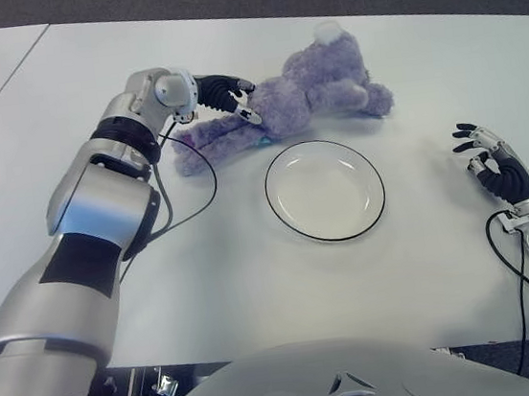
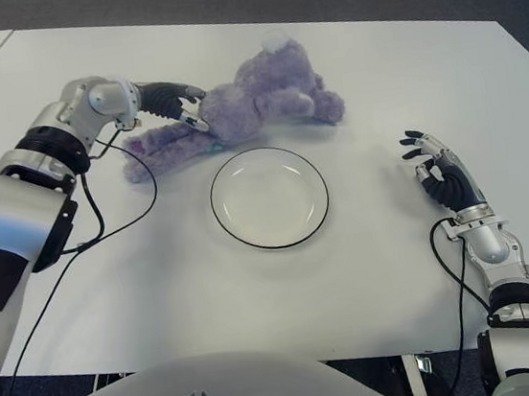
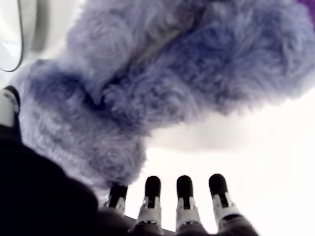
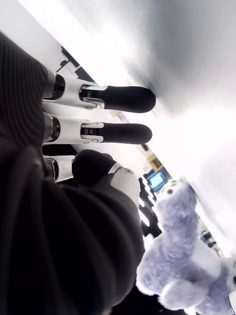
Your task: Put the doll into the plate.
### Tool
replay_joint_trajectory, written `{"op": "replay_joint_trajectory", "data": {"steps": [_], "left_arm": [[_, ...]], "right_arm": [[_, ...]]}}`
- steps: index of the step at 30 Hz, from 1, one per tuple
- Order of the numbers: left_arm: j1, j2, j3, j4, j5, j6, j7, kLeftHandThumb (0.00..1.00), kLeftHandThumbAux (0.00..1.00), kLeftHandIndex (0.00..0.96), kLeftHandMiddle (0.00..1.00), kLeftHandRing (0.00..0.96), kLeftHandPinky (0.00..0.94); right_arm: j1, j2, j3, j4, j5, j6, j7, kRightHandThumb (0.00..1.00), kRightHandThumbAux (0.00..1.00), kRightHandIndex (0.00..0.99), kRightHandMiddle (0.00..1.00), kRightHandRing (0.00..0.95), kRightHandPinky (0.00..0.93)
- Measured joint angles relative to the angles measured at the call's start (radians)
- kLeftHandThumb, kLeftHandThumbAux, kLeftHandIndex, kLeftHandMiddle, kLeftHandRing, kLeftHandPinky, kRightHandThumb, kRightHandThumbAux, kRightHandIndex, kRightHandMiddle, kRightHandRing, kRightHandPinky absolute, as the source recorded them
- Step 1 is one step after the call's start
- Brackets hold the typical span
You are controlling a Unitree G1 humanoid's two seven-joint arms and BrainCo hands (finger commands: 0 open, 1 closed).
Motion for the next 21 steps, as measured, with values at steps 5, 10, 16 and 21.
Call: {"op": "replay_joint_trajectory", "data": {"steps": [5, 10, 16, 21], "left_arm": [[0.043, -0.044, -0.038, 0.001, 0.04, 0.007, 0.083, 0.0, 0.459, 0.0, 0.0, 0.0, 0.0], [0.047, -0.069, -0.055, 0.001, 0.049, 0.02, 0.116, 0.0, 0.463, 0.0, 0.0, 0.0, 0.0], [0.052, -0.105, -0.084, 0.001, 0.076, 0.06, 0.188, 0.0, 0.414, 0.0, 0.0, 0.0, 0.0], [0.089, -0.137, -0.109, 0.001, 0.1, 0.073, 0.333, 0.0, 0.43, 0.0, 0.0, 0.0, 0.0]], "right_arm": [[0.0, -0.003, 0.003, 0.008, -0.019, -0.009, -0.028, 1.0, 0.738, 0.21, 0.112, 0.325, 0.417], [0.005, -0.006, 0.003, 0.014, -0.023, -0.016, -0.04, 1.0, 0.738, 0.228, 0.114, 0.328, 0.418], [0.014, -0.011, 0.003, 0.013, -0.029, -0.019, -0.054, 1.0, 0.739, 0.256, 0.11, 0.308, 0.418], [0.028, -0.016, 0.003, 0.01, -0.032, -0.021, -0.07, 1.0, 0.74, 0.279, 0.102, 0.291, 0.418]]}}
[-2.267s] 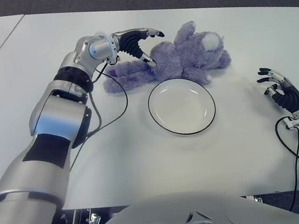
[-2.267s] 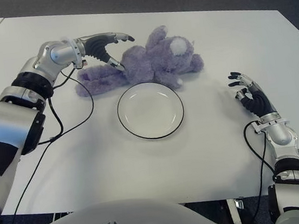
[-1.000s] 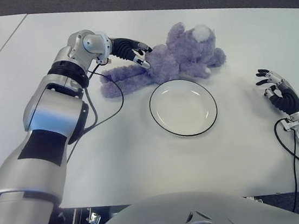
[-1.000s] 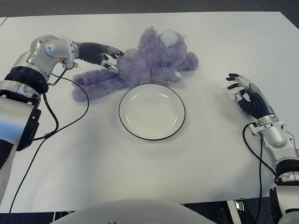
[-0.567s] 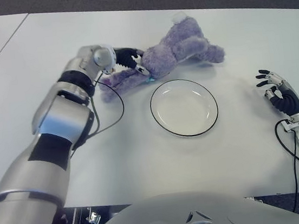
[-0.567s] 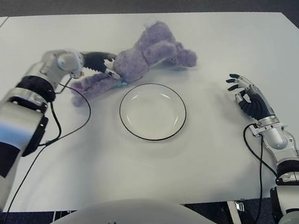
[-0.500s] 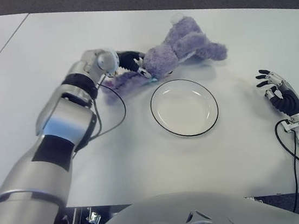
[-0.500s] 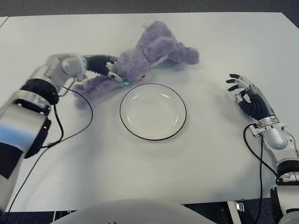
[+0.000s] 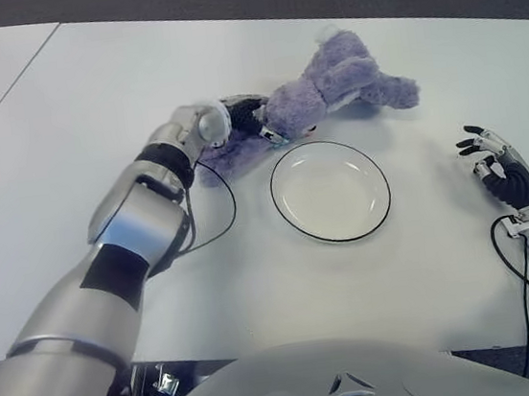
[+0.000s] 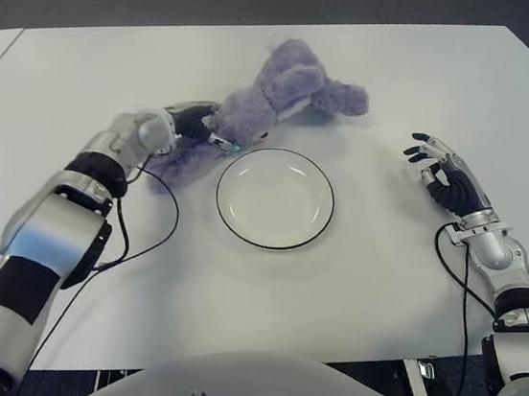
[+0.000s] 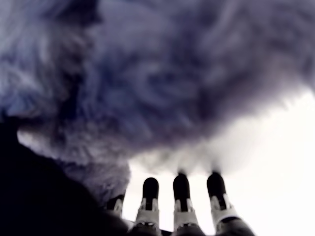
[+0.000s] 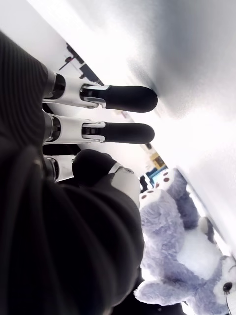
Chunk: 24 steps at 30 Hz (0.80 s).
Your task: Put the doll into the plate.
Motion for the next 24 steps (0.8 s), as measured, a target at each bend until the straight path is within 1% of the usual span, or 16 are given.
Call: {"op": "replay_joint_trajectory", "data": {"steps": [5, 7, 9, 13, 15, 18, 21, 22, 24], "left_arm": [[0.046, -0.029, -0.031, 0.002, 0.029, -0.001, 0.172, 0.0, 0.495, 0.004, 0.0, 0.0, 0.0], [0.062, -0.041, -0.04, 0.004, 0.033, 0.0, 0.231, 0.0, 0.535, 0.038, 0.0, 0.0, 0.0], [0.069, -0.052, -0.049, 0.007, 0.037, 0.002, 0.27, 0.0, 0.556, 0.06, 0.0, 0.0, 0.0], [0.076, -0.073, -0.058, 0.013, 0.037, 0.005, 0.312, 0.0, 0.608, 0.117, 0.0, 0.0, 0.0], [0.079, -0.082, -0.058, 0.015, 0.036, 0.005, 0.325, 0.0, 0.656, 0.155, 0.0, 0.0, 0.0], [0.085, -0.092, -0.055, 0.015, 0.032, 0.004, 0.353, 0.0, 0.69, 0.164, 0.0, 0.0, 0.0], [0.093, -0.096, -0.055, 0.015, 0.031, 0.005, 0.382, 0.0, 0.711, 0.166, 0.0, 0.0, 0.026], [0.096, -0.096, -0.055, 0.015, 0.031, 0.006, 0.391, 0.0, 0.723, 0.175, 0.0, 0.003, 0.062], [0.101, -0.096, -0.057, 0.015, 0.032, 0.009, 0.413, 0.0, 0.734, 0.184, 0.0, 0.007, 0.093]], "right_arm": [[0.009, -0.005, 0.003, -0.002, -0.007, -0.006, -0.022, 1.0, 0.74, 0.302, 0.094, 0.286, 0.419], [0.012, -0.007, 0.004, -0.003, -0.013, -0.006, -0.033, 1.0, 0.74, 0.309, 0.092, 0.281, 0.419], [0.013, -0.008, 0.004, -0.004, -0.015, -0.007, -0.037, 1.0, 0.741, 0.311, 0.091, 0.279, 0.419], [0.013, -0.008, 0.006, -0.009, -0.018, -0.007, -0.042, 1.0, 0.741, 0.312, 0.09, 0.275, 0.419], [0.013, -0.008, 0.008, -0.012, -0.019, -0.007, -0.043, 1.0, 0.741, 0.311, 0.09, 0.274, 0.419], [0.013, -0.008, 0.011, -0.015, -0.021, -0.007, -0.048, 1.0, 0.74, 0.312, 0.089, 0.28, 0.419], [0.013, -0.009, 0.014, -0.017, -0.021, -0.007, -0.053, 1.0, 0.74, 0.311, 0.091, 0.281, 0.419], [0.013, -0.009, 0.015, -0.018, -0.021, -0.007, -0.054, 1.0, 0.741, 0.31, 0.092, 0.283, 0.42], [0.013, -0.009, 0.015, -0.018, -0.021, -0.007, -0.054, 1.0, 0.741, 0.309, 0.094, 0.285, 0.42]]}}
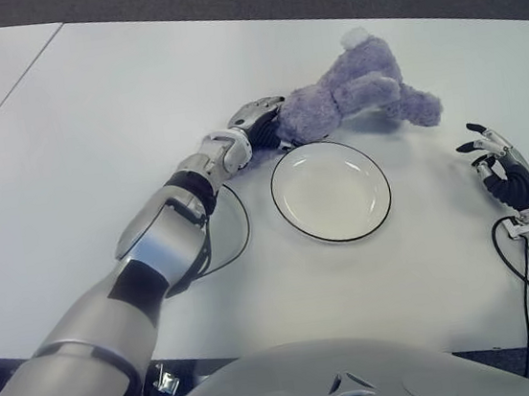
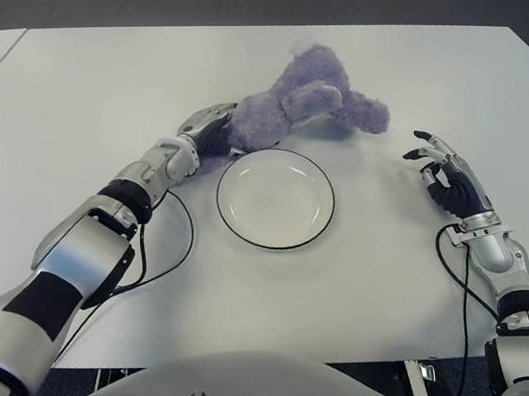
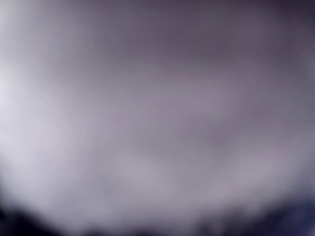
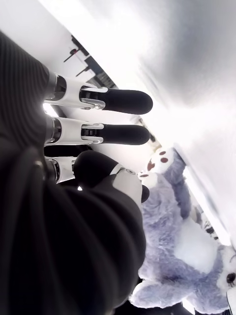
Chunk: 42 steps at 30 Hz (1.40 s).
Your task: Put the doll into the plate.
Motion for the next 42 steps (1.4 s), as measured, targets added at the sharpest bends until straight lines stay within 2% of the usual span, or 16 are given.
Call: {"op": "replay_joint_trajectory", "data": {"steps": [1, 2, 3, 4, 5, 7, 12, 13, 16, 19, 28, 36, 42], "left_arm": [[0.002, 0.0, -0.001, 0.0, 0.001, 0.002, 0.009, 0.0, 0.736, 0.186, 0.0, 0.008, 0.1], [0.003, 0.0, -0.002, 0.0, 0.001, 0.002, 0.015, 0.0, 0.747, 0.206, 0.033, 0.062, 0.155], [0.004, -0.001, -0.003, 0.0, 0.002, 0.004, 0.022, 0.0, 0.772, 0.274, 0.135, 0.194, 0.267], [0.005, -0.002, -0.004, 0.0, 0.003, 0.009, 0.037, 0.0, 0.781, 0.298, 0.171, 0.241, 0.308], [0.006, -0.003, -0.004, 0.001, 0.004, 0.015, 0.052, 0.039, 0.79, 0.371, 0.261, 0.342, 0.401], [0.009, -0.005, -0.005, 0.001, 0.006, 0.028, 0.09, 0.103, 0.791, 0.466, 0.382, 0.472, 0.527], [0.013, -0.021, -0.01, 0.002, 0.023, 0.071, 0.177, 0.229, 0.76, 0.572, 0.587, 0.647, 0.711], [0.014, -0.024, -0.011, 0.002, 0.028, 0.081, 0.196, 0.399, 0.741, 0.524, 0.653, 0.7, 0.757], [0.015, -0.033, -0.011, 0.004, 0.038, 0.115, 0.252, 0.606, 0.717, 0.469, 0.752, 0.784, 0.832], [0.016, -0.04, -0.011, 0.007, 0.045, 0.142, 0.299, 0.676, 0.708, 0.451, 0.802, 0.822, 0.865], [0.019, -0.036, -0.008, 0.013, 0.055, 0.173, 0.396, 0.711, 0.705, 0.443, 0.877, 0.877, 0.888], [0.018, -0.008, -0.007, 0.013, 0.055, 0.157, 0.409, 0.711, 0.708, 0.442, 0.884, 0.877, 0.877], [0.01, 0.034, -0.009, 0.012, 0.057, 0.11, 0.409, 0.71, 0.709, 0.442, 0.885, 0.876, 0.883]], "right_arm": [[0.0, 0.0, 0.0, 0.0, 0.0, 0.0, 0.0, 1.0, 0.741, 0.309, 0.094, 0.285, 0.42], [0.0, 0.0, 0.0, 0.0, 0.0, 0.0, 0.0, 1.0, 0.741, 0.307, 0.096, 0.285, 0.42], [0.0, 0.0, 0.0, 0.0, 0.001, 0.0, 0.001, 1.0, 0.741, 0.302, 0.101, 0.284, 0.42], [0.0, 0.0, 0.0, 0.0, 0.003, 0.0, 0.004, 1.0, 0.741, 0.3, 0.103, 0.284, 0.42], [0.0, 0.0, 0.0, 0.001, 0.005, 0.0, 0.008, 1.0, 0.741, 0.296, 0.108, 0.286, 0.419], [-0.001, 0.0, 0.0, 0.004, 0.008, 0.0, 0.016, 1.0, 0.741, 0.292, 0.115, 0.288, 0.419], [-0.006, 0.0, 0.0, 0.011, 0.023, 0.0, 0.033, 1.0, 0.741, 0.286, 0.126, 0.296, 0.419], [-0.008, 0.0, 0.0, 0.014, 0.024, 0.0, 0.037, 1.0, 0.741, 0.283, 0.129, 0.293, 0.419], [-0.014, 0.0, 0.001, 0.021, 0.029, -0.003, 0.048, 1.0, 0.741, 0.277, 0.134, 0.287, 0.419], [-0.019, 0.0, 0.001, 0.026, 0.031, -0.009, 0.057, 1.0, 0.742, 0.274, 0.136, 0.283, 0.419], [-0.03, 0.0, 0.002, 0.039, 0.032, -0.019, 0.064, 1.0, 0.74, 0.283, 0.136, 0.289, 0.418], [-0.032, 0.0, 0.002, 0.04, 0.032, -0.019, 0.064, 1.0, 0.738, 0.289, 0.147, 0.314, 0.418], [-0.035, 0.001, 0.004, 0.039, 0.029, -0.018, 0.06, 1.0, 0.738, 0.29, 0.152, 0.329, 0.418]]}}
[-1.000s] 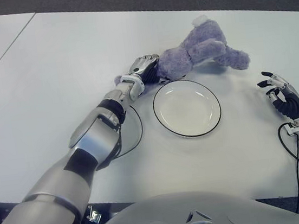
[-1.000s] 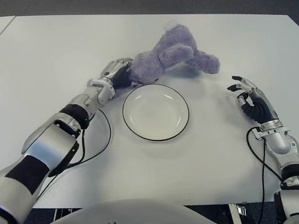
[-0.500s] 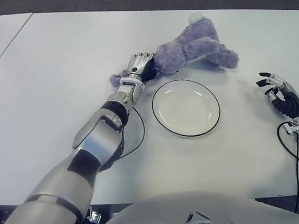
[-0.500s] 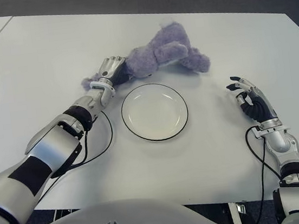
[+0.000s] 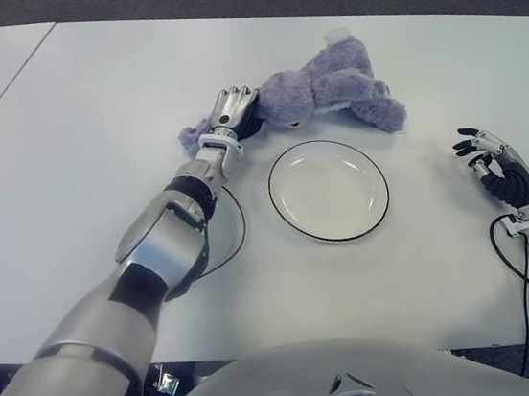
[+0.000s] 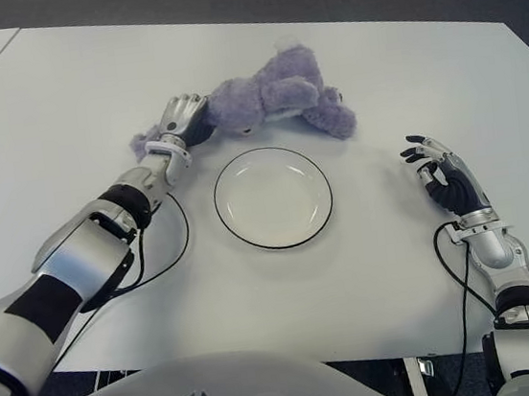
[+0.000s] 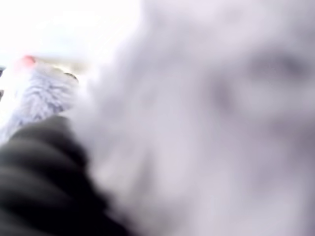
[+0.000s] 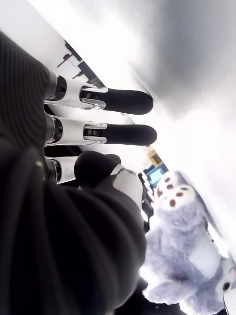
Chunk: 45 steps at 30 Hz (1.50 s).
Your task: Put the doll into the plate.
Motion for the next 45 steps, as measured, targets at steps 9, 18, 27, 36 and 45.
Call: {"op": "replay_joint_trajectory", "data": {"steps": [9, 18, 27, 36, 45], "left_arm": [[-0.044, 0.078, -0.021, -0.012, 0.032, -0.08, -0.008, 0.708, 0.71, 0.441, 0.891, 0.874, 0.872], [-0.079, 0.128, -0.039, -0.049, 0.055, -0.131, -0.013, 0.708, 0.71, 0.441, 0.893, 0.872, 0.847], [-0.085, 0.192, -0.039, -0.132, 0.062, -0.211, -0.013, 0.709, 0.71, 0.441, 0.87, 0.854, 0.846], [-0.083, 0.284, -0.015, -0.259, 0.058, -0.296, -0.039, 0.71, 0.709, 0.441, 0.873, 0.856, 0.839], [-0.048, 0.351, 0.05, -0.391, 0.029, -0.347, -0.087, 0.713, 0.708, 0.442, 0.87, 0.849, 0.801]], "right_arm": [[-0.002, 0.0, 0.003, 0.0, 0.0, 0.008, -0.003, 1.0, 0.737, 0.281, 0.15, 0.338, 0.417], [-0.008, 0.001, 0.007, 0.002, -0.001, 0.008, -0.003, 1.0, 0.737, 0.267, 0.147, 0.336, 0.417], [-0.015, 0.003, 0.014, 0.001, -0.006, 0.01, -0.01, 1.0, 0.737, 0.253, 0.144, 0.331, 0.417], [-0.018, 0.004, 0.018, 0.001, -0.011, 0.016, -0.023, 1.0, 0.737, 0.249, 0.14, 0.327, 0.417], [-0.023, 0.005, 0.022, 0.001, -0.011, 0.02, -0.022, 1.0, 0.737, 0.243, 0.138, 0.332, 0.417]]}}
